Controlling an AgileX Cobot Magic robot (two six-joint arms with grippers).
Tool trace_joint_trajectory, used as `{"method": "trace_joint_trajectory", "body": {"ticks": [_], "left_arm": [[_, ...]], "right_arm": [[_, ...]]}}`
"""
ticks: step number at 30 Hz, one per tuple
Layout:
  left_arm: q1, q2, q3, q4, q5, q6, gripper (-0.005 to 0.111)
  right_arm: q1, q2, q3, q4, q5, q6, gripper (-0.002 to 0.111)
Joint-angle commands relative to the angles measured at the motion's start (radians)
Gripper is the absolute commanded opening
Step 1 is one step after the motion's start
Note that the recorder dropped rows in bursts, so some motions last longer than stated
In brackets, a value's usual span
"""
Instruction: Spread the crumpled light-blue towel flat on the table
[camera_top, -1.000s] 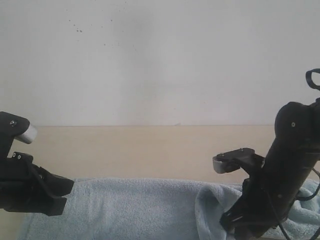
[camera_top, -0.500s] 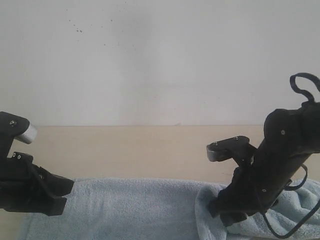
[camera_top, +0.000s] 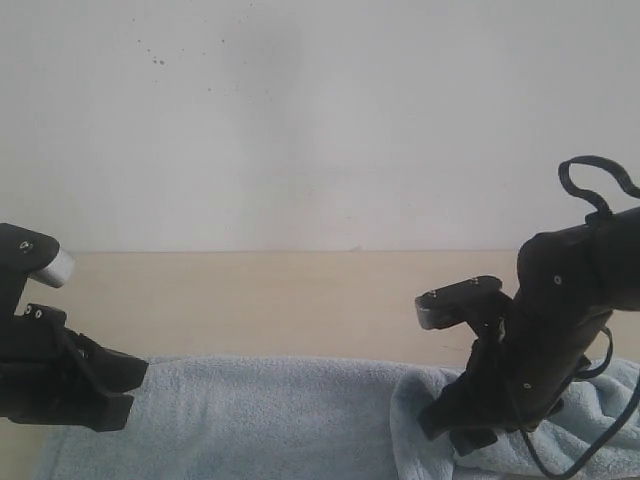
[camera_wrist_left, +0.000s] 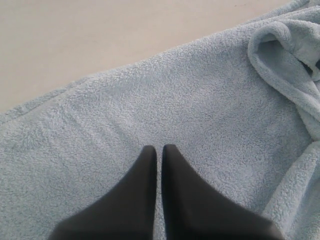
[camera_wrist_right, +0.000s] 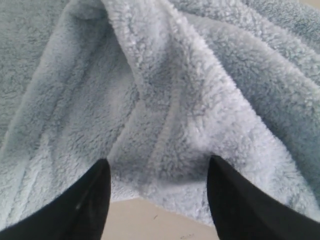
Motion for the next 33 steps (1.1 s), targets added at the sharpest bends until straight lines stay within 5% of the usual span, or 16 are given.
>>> {"method": "trace_joint_trajectory", "body": {"ticks": [1, 10, 18, 33], "left_arm": [[-0.001, -0.007, 0.003, -0.012, 0.008, 0.007, 0.004], [-0.001, -0.007, 0.003, -0.012, 0.008, 0.007, 0.004], [-0.001, -0.007, 0.003, -0.012, 0.008, 0.007, 0.004], [-0.001, -0.007, 0.003, -0.012, 0.008, 0.033, 0.004]], "right_arm": [[0.014, 0.000, -0.001, -0.004, -0.012, 0.003, 0.055], [0.012, 0.068, -0.001, -0.007, -0.015, 0.024, 0.053], [0.012, 0.021, -0.006, -0.066, 0.026, 0.037, 0.001], [0.010, -0.176, -0.073, -0.461, 0.614, 0.027, 0.000]]}}
